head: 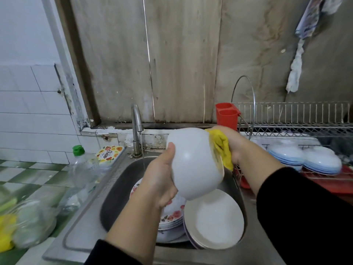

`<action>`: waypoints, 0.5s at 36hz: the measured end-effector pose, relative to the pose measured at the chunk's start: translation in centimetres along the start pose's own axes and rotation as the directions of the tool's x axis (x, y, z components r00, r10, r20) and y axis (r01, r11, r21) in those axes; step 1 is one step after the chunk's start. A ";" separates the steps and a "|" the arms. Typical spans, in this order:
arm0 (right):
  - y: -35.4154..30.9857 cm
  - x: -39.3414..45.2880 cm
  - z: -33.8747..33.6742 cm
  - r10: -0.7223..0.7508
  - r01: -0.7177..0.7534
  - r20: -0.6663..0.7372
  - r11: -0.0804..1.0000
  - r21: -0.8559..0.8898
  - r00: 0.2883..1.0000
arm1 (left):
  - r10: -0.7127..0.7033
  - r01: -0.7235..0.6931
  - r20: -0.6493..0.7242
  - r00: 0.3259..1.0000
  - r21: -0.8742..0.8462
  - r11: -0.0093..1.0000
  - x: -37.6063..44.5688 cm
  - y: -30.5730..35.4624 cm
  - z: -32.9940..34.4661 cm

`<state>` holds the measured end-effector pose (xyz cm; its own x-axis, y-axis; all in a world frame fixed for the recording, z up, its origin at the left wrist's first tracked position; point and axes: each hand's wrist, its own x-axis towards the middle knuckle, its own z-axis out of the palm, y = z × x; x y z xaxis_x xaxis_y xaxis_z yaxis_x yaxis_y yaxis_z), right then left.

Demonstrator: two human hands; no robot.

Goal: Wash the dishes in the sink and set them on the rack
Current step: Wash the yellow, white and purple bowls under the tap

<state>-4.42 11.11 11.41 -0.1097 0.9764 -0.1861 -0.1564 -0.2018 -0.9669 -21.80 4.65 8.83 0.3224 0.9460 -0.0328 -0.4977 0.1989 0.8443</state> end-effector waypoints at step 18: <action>2.6 -3.7 4.9 -0.672 0.645 0.499 -0.041 -0.763 0.547 | 0.015 0.003 0.049 0.999 -0.349 0.937 0.8 1.6 0.1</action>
<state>-9.27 6.62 10.45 -0.4451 0.6316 0.6348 0.6843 0.6972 -0.2139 -22.23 5.74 10.23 0.3542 0.9351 0.0061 -0.7464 0.2788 0.6044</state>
